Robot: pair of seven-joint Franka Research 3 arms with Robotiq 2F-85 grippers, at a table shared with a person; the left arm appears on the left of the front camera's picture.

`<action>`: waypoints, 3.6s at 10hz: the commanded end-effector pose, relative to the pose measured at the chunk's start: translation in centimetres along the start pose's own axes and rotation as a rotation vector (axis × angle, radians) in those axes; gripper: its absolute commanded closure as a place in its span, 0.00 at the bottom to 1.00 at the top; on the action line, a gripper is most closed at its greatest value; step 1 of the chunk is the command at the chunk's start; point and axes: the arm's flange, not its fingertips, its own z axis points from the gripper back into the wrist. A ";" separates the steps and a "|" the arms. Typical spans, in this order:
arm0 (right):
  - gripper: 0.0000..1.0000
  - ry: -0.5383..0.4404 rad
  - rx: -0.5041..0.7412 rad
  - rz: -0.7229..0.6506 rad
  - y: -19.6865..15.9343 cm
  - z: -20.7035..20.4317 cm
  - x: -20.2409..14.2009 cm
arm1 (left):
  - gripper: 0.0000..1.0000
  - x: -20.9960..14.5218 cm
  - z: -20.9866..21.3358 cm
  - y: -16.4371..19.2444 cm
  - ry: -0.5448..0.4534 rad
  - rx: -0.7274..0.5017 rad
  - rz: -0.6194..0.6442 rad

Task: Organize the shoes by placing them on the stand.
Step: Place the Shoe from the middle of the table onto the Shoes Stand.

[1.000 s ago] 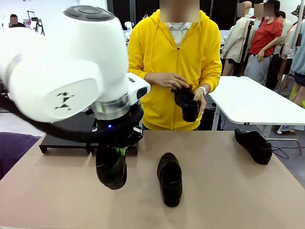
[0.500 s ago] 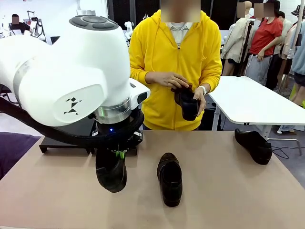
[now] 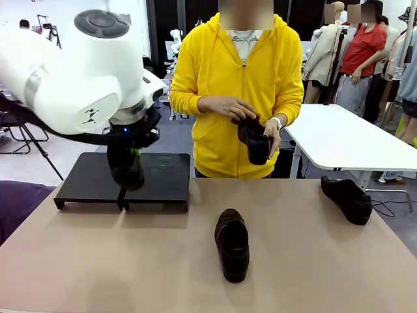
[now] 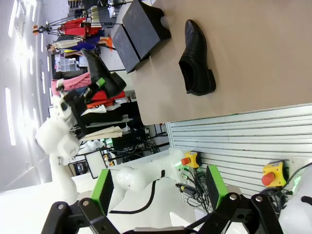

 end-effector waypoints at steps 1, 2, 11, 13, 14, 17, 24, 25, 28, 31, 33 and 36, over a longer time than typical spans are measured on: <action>0.00 0.002 0.014 0.014 0.3 0.2 0.0 | 1.00 3.4 -4.5 -2.0 -0.007 0.018 -0.141; 0.00 0.002 0.014 0.014 0.3 0.2 0.0 | 1.00 4.5 -6.8 -1.9 -0.039 0.085 -0.181; 0.00 0.002 0.014 0.014 0.3 0.2 0.0 | 1.00 5.7 -14.3 -1.1 -0.044 0.144 -0.049; 0.00 0.002 0.014 0.014 0.3 0.2 0.0 | 1.00 6.5 -16.3 -1.4 -0.018 0.160 -0.024; 0.00 0.002 0.014 0.014 0.3 0.2 0.0 | 1.00 7.0 -17.8 -1.6 0.002 0.176 0.007; 0.00 0.002 0.014 0.014 0.3 0.2 0.0 | 1.00 7.5 -19.7 -2.4 0.020 0.209 0.013; 0.00 0.002 0.014 0.014 0.3 0.2 0.0 | 0.00 7.9 -20.6 -2.4 0.035 0.188 0.002; 0.00 0.002 0.014 0.014 0.3 0.2 0.0 | 0.00 8.0 -20.5 -2.1 0.036 0.178 0.007; 0.00 0.002 0.014 0.014 0.3 0.2 0.0 | 0.00 7.7 -18.8 -1.3 0.038 0.101 -0.014; 0.00 0.002 0.014 0.014 0.3 0.2 0.0 | 0.00 6.6 -12.7 2.5 0.137 -0.083 -0.093; 0.00 0.002 0.014 0.014 0.3 0.2 0.0 | 0.00 4.5 -5.6 7.7 0.209 -0.150 -0.112; 0.00 0.002 0.014 0.014 0.3 0.2 0.0 | 0.00 -4.8 2.9 13.0 0.385 -0.388 -0.276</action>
